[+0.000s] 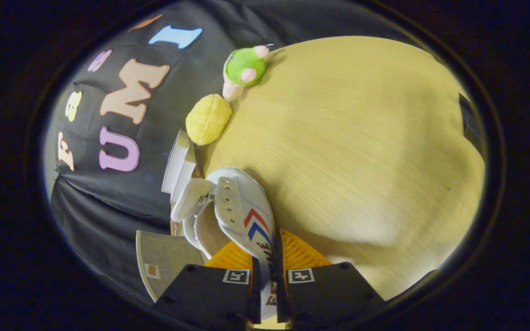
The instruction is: Open the storage box then place both shoes into the box .Put the left shoe in first, then the right shoe, with the right side of both shoes facing outward in a uniform manner.
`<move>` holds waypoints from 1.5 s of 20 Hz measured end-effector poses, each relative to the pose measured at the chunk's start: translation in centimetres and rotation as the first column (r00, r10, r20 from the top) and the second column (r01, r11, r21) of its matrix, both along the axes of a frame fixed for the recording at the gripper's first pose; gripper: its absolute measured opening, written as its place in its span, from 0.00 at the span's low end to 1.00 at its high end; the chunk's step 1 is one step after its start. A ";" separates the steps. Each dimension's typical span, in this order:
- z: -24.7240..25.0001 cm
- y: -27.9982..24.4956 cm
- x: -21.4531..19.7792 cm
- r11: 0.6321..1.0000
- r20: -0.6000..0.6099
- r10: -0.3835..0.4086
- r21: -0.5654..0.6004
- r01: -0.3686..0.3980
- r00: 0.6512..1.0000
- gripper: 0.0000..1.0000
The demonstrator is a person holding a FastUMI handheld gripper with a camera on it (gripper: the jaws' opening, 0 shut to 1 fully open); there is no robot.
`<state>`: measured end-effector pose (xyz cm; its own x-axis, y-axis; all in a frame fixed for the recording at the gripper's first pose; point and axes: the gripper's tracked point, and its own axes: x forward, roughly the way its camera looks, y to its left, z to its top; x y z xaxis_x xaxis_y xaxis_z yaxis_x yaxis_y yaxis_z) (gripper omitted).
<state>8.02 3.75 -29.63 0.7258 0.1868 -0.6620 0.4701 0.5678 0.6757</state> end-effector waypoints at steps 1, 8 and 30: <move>0.1 0.8 -0.4 1.000 -0.006 0.009 0.023 -0.009 1.000 0.16; 5.0 8.2 -2.6 0.984 0.069 0.108 0.138 -0.116 0.992 0.16; 13.2 28.6 -1.9 0.914 0.088 0.387 0.098 -0.394 0.918 0.16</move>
<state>6.16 32.38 -16.39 0.6207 0.5338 -0.5743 0.1790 0.6167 0.7666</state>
